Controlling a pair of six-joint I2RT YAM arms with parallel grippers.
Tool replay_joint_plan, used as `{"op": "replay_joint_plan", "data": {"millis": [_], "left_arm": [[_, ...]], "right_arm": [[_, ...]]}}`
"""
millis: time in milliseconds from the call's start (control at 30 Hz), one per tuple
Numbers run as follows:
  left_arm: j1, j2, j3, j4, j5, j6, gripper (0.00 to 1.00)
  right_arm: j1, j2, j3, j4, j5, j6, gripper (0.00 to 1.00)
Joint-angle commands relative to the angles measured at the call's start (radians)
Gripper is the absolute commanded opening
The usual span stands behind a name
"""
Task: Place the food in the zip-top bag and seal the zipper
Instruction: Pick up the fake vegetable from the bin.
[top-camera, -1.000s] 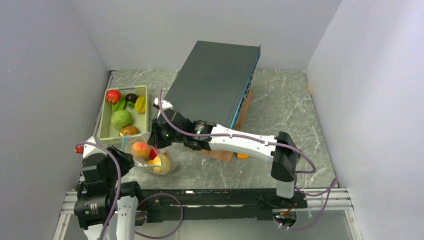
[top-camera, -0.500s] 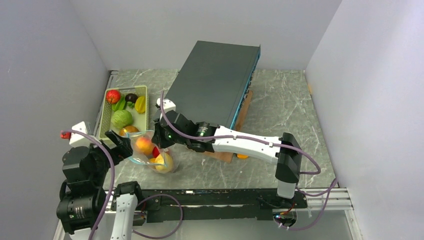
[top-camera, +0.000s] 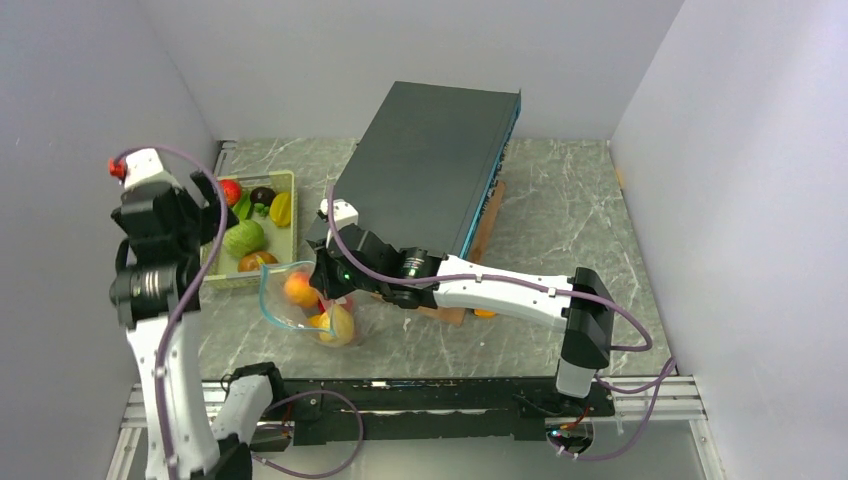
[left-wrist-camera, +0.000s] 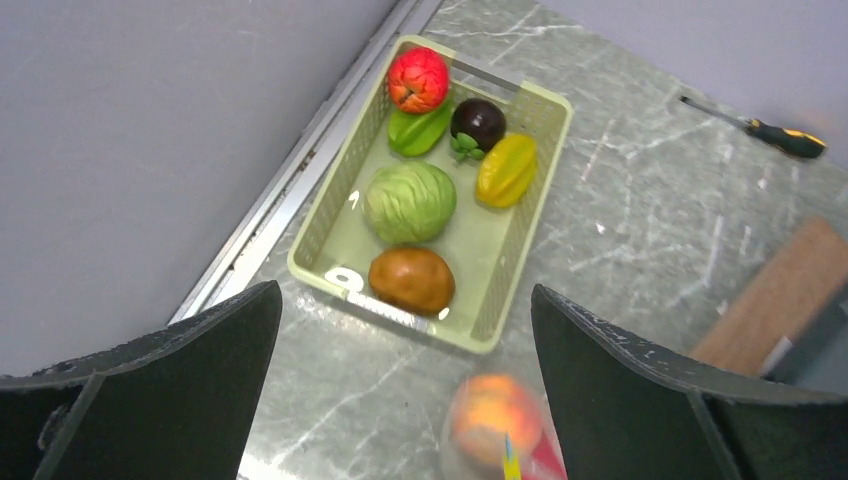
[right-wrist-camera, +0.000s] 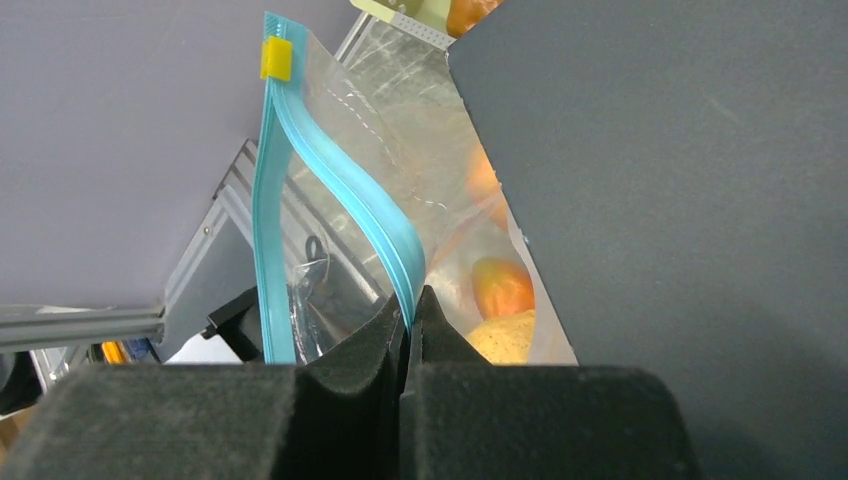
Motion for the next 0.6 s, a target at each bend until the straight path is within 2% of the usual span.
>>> {"op": "replay_joint_plan", "data": {"millis": [0,67,133,333,467,567], "left_arm": [[0.092,0.132,-0.003,0.209,0.034,0.0,1.0],[0.187,0.216,-0.012,0.266,0.136,-0.034,1.0],[0.233,0.309,-0.001,0.291,0.187,-0.046,1.0],[0.245,0.591,0.048,0.257,0.276,0.028,0.96],[0.246,0.654,-0.053,0.358,0.306,0.055,0.97],[0.243,0.692,-0.057,0.361,0.328,0.083,1.0]], "right_arm": [[-0.007,-0.058,-0.018,0.049,0.029,-0.008,0.0],[-0.006,-0.059,-0.021,0.049,0.031,-0.011,0.0],[-0.008,-0.056,-0.016,0.046,0.033,-0.012,0.0],[-0.013,-0.042,-0.014,0.048,0.017,-0.005,0.0],[-0.014,-0.034,-0.009,0.046,0.015,-0.006,0.0],[-0.016,-0.023,0.001,0.044,0.012,-0.003,0.0]]}}
